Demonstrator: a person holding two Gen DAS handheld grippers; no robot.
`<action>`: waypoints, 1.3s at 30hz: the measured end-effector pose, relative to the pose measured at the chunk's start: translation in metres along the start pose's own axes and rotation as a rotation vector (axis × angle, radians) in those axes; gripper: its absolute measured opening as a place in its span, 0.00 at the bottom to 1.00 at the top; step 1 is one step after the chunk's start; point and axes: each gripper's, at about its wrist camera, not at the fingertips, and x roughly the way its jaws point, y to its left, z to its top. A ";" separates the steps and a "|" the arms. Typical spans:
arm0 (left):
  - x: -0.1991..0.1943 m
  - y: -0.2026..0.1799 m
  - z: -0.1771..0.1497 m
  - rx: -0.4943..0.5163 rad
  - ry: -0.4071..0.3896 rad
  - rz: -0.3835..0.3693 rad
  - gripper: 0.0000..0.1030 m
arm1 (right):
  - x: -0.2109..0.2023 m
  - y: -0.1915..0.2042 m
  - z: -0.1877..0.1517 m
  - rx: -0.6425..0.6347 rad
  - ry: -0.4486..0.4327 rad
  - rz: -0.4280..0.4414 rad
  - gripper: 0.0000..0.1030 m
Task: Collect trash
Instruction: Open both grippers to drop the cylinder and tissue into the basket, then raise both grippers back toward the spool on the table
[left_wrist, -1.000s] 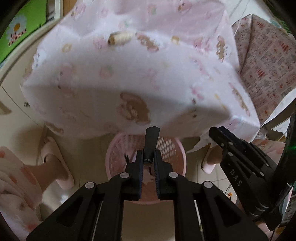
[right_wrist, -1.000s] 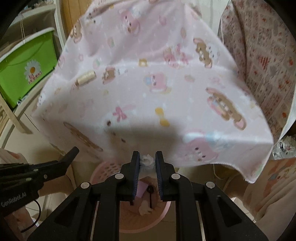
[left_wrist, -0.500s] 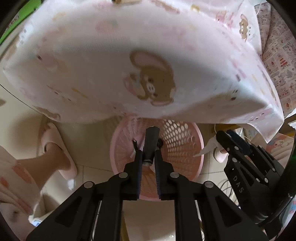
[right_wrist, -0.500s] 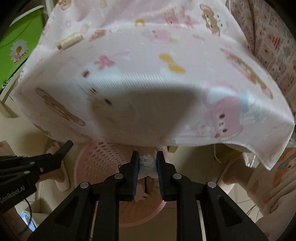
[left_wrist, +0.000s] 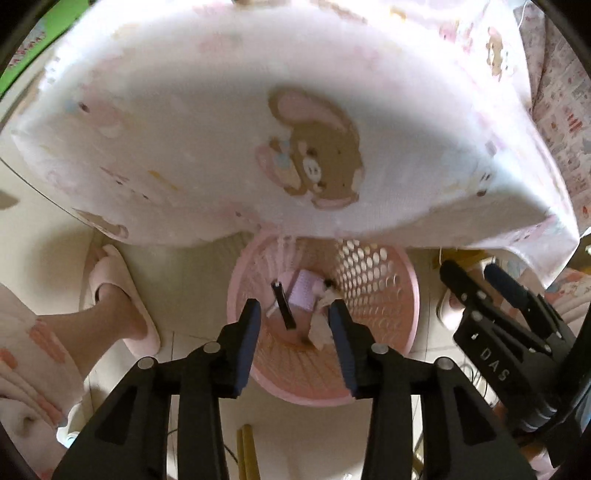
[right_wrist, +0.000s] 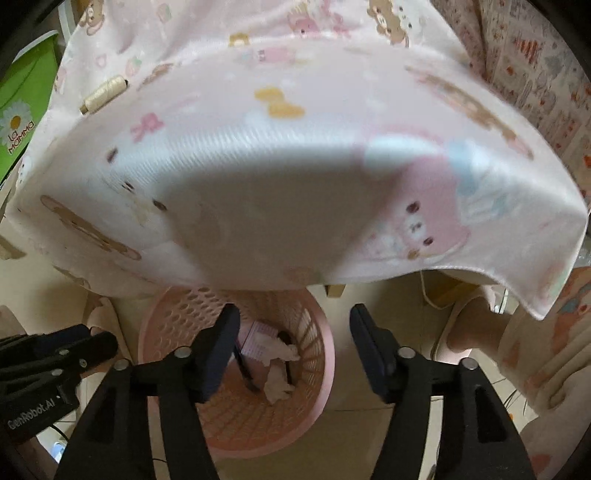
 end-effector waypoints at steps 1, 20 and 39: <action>-0.005 0.000 0.000 0.002 -0.022 -0.006 0.42 | -0.002 0.000 0.001 -0.006 -0.001 -0.003 0.66; -0.091 0.002 -0.009 0.059 -0.408 0.096 0.58 | -0.100 0.017 0.011 -0.138 -0.335 -0.072 0.74; -0.137 0.017 -0.010 -0.050 -0.658 0.182 0.92 | -0.138 0.009 0.020 -0.098 -0.447 0.033 0.80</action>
